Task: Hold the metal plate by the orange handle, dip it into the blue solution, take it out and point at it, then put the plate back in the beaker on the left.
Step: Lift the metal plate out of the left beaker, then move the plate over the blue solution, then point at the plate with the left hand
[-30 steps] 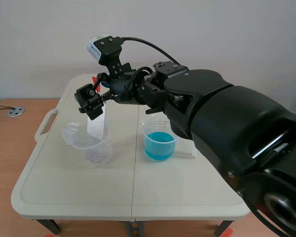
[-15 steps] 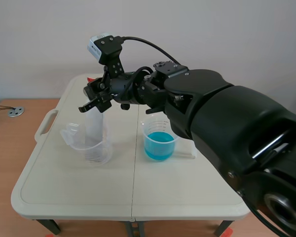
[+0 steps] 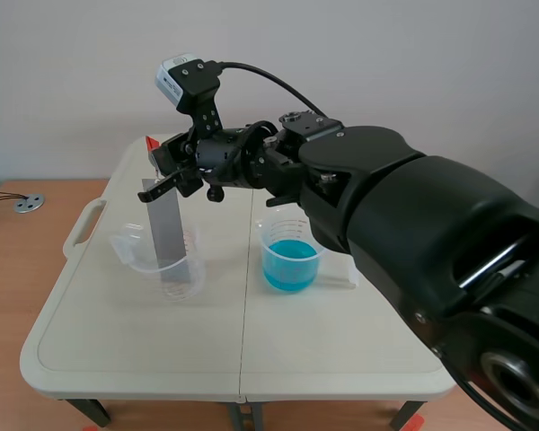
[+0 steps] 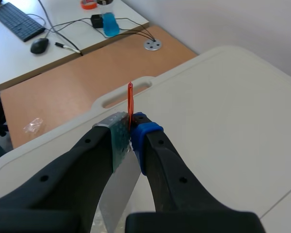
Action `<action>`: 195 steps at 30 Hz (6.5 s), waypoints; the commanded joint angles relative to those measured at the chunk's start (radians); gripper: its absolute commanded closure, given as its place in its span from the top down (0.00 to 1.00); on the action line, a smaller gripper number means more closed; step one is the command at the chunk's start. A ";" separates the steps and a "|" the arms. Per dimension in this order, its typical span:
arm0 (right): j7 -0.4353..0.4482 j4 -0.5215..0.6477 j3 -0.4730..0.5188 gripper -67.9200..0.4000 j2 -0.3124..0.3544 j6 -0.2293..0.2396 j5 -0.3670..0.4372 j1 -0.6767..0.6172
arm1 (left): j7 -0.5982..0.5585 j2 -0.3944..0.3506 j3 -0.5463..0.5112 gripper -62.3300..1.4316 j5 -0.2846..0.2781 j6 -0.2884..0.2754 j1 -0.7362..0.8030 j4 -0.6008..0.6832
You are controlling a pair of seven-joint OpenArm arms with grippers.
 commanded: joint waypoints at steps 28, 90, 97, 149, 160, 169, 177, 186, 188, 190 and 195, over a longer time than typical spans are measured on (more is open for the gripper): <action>0.176 0.220 0.011 0.02 0.114 0.232 0.023 -0.068 | -0.003 0.000 0.001 0.06 -0.006 -0.009 0.000 0.008; -0.522 0.957 0.518 0.02 0.396 0.232 0.449 -0.324 | 0.013 -0.119 0.047 0.06 -0.006 -0.030 -0.634 0.007; -0.535 0.957 0.532 0.02 0.396 0.232 0.466 -0.324 | 0.039 -0.119 0.180 0.06 -0.006 -0.044 -0.827 -0.048; -0.618 0.957 0.563 0.02 0.395 0.232 0.518 -0.324 | 0.060 0.315 0.626 0.06 0.418 -0.140 -1.493 -0.584; -0.632 0.957 0.563 0.02 0.395 0.232 0.530 -0.324 | 0.061 0.315 0.626 0.06 0.418 -0.140 -1.493 -0.584; -0.640 0.957 0.563 0.02 0.396 0.232 0.541 -0.324 | 0.072 0.309 0.625 0.06 0.418 -0.140 -1.485 -0.584; -0.640 0.957 0.563 0.02 0.396 0.232 0.541 -0.324 | 0.055 0.237 0.517 0.06 0.417 -0.058 -1.299 -0.418; -0.648 0.957 0.563 0.02 0.395 0.232 0.540 -0.324 | -0.005 0.132 0.330 0.06 0.412 -0.058 -0.958 -0.185; -0.648 0.957 0.563 0.02 0.395 0.232 0.540 -0.325 | -0.032 0.117 0.284 0.06 0.408 -0.058 -0.870 -0.150; -0.646 0.957 0.563 0.02 0.395 0.232 0.541 -0.332 | -0.058 0.108 0.238 0.06 0.401 -0.058 -0.781 -0.125; -0.646 0.956 0.563 0.02 0.393 0.232 0.539 -0.365 | -0.124 0.099 0.136 0.06 0.401 -0.041 -0.584 -0.107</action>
